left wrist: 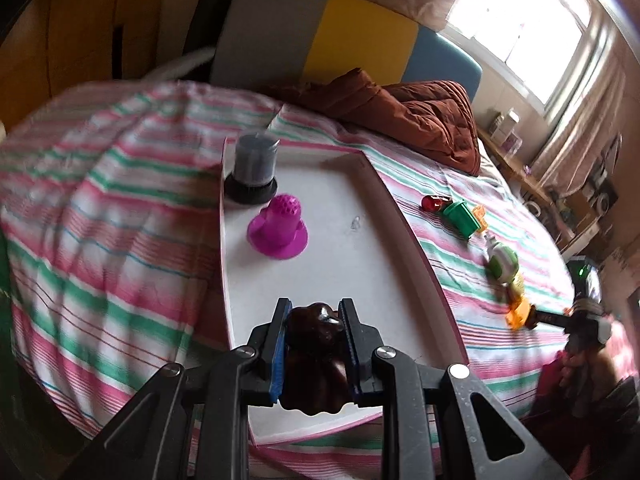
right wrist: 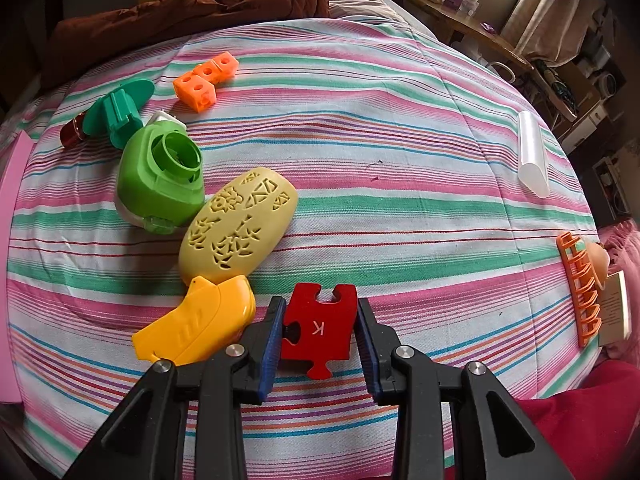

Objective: Organize rigid objects
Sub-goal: 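Carry brown mold toward the tray with left gripper while right holds red puzzle piece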

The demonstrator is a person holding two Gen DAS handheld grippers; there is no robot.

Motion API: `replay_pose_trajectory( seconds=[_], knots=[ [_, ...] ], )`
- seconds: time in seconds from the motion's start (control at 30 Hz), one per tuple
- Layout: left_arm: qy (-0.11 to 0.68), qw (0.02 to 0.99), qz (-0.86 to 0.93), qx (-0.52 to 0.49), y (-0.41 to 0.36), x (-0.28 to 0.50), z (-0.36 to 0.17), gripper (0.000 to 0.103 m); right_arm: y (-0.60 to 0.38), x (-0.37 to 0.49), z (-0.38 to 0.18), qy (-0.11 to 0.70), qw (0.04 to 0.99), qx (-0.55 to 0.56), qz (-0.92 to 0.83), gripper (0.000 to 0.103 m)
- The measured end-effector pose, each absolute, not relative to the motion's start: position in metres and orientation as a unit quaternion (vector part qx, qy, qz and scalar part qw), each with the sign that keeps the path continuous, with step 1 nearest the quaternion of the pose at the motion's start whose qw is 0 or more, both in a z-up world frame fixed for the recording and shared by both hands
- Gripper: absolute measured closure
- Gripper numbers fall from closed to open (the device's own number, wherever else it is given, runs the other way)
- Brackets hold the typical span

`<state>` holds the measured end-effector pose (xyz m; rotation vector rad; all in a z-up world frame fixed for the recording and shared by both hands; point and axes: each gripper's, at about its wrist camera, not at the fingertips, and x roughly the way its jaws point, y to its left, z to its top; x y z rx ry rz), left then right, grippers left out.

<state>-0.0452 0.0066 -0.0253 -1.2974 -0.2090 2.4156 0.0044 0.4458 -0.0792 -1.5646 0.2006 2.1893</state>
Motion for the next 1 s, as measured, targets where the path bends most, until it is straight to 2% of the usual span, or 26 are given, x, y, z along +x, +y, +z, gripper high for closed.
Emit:
replay_pose_trajectory(
  seconds=[0.57, 0.67, 0.87, 1.0],
  knots=[
    [0.0, 0.163, 0.869, -0.466, 0.028, -0.109, -0.044, 0.08, 0.445, 0.004, -0.076, 0.084, 0.217, -0.563, 0.793, 0.068],
    [-0.006, 0.154, 0.867, -0.474, 0.027, -0.122, -0.045, 0.08, 0.445, 0.004, -0.077, 0.086, 0.217, -0.563, 0.793, 0.068],
    [-0.019, 0.159, 0.878, -0.45, 0.02, -0.126, -0.03, 0.065, 0.444, 0.003, -0.077, 0.085, 0.217, -0.562, 0.794, 0.068],
    [-0.041, 0.151, 0.881, -0.447, 0.01, -0.125, -0.025, 0.063, 0.444, 0.003, -0.077, 0.084, 0.217, -0.562, 0.794, 0.068]
  ],
)
